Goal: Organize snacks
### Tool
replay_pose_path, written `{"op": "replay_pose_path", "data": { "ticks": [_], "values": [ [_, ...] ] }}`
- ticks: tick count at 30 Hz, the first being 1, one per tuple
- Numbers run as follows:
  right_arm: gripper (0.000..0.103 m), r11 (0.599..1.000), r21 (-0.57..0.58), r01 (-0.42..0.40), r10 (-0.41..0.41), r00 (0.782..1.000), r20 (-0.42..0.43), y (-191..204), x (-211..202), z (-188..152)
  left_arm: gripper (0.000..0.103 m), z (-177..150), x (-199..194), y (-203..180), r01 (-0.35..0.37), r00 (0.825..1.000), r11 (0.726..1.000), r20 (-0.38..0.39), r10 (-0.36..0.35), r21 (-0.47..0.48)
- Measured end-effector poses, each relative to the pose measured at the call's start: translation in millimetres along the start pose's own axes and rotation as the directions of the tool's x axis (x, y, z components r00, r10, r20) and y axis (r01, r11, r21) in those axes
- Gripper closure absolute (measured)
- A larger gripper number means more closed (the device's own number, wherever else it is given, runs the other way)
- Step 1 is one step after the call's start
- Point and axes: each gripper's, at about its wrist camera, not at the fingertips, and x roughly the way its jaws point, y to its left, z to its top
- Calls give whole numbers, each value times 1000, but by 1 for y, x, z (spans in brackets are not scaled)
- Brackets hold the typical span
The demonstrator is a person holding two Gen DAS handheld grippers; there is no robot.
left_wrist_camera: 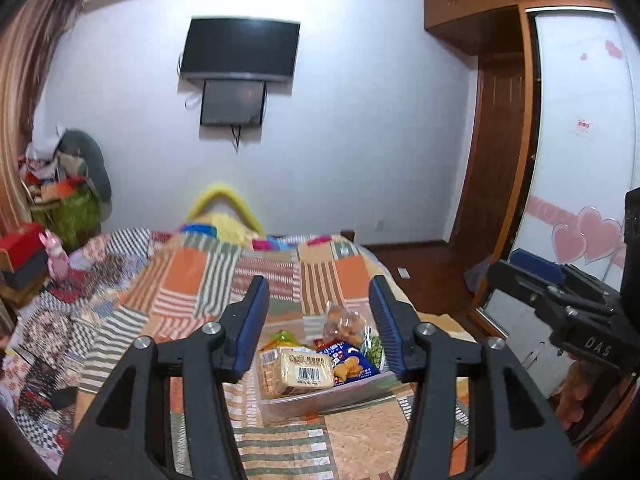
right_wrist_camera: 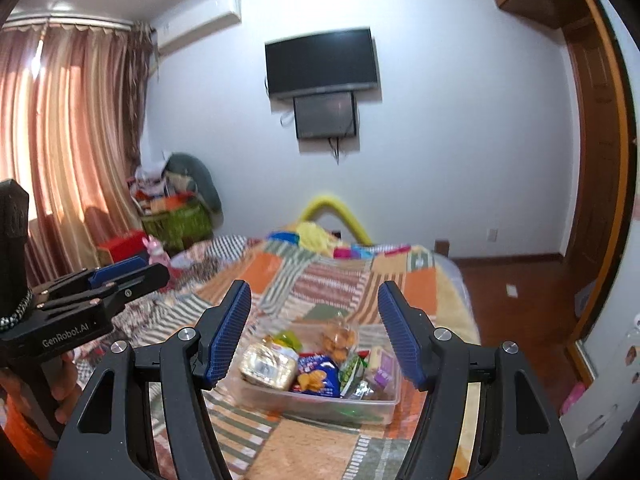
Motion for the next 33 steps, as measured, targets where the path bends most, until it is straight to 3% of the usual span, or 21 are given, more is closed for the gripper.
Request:
{"op": "replay_pose_path", "data": {
  "ticks": [6, 13, 17, 33],
  "values": [
    [35, 1000, -3, 6, -6, 998, 63, 10, -33, 0, 31, -2, -42, -13, -23, 998, 999, 65, 20, 37],
    [13, 999, -14, 43, -42, 994, 104, 21, -48, -7, 5, -8, -71, -21, -38, 994, 998, 109, 33, 42],
    [1, 998, -6, 60, -59, 992, 114, 23, -50, -10, 1, -12, -78, -22, -40, 993, 998, 110, 35, 41],
    [0, 997, -20, 81, -78, 991, 109, 26, -64, -23, 1, -20, -83, -25, -44, 994, 998, 101, 39, 39]
  ]
}}
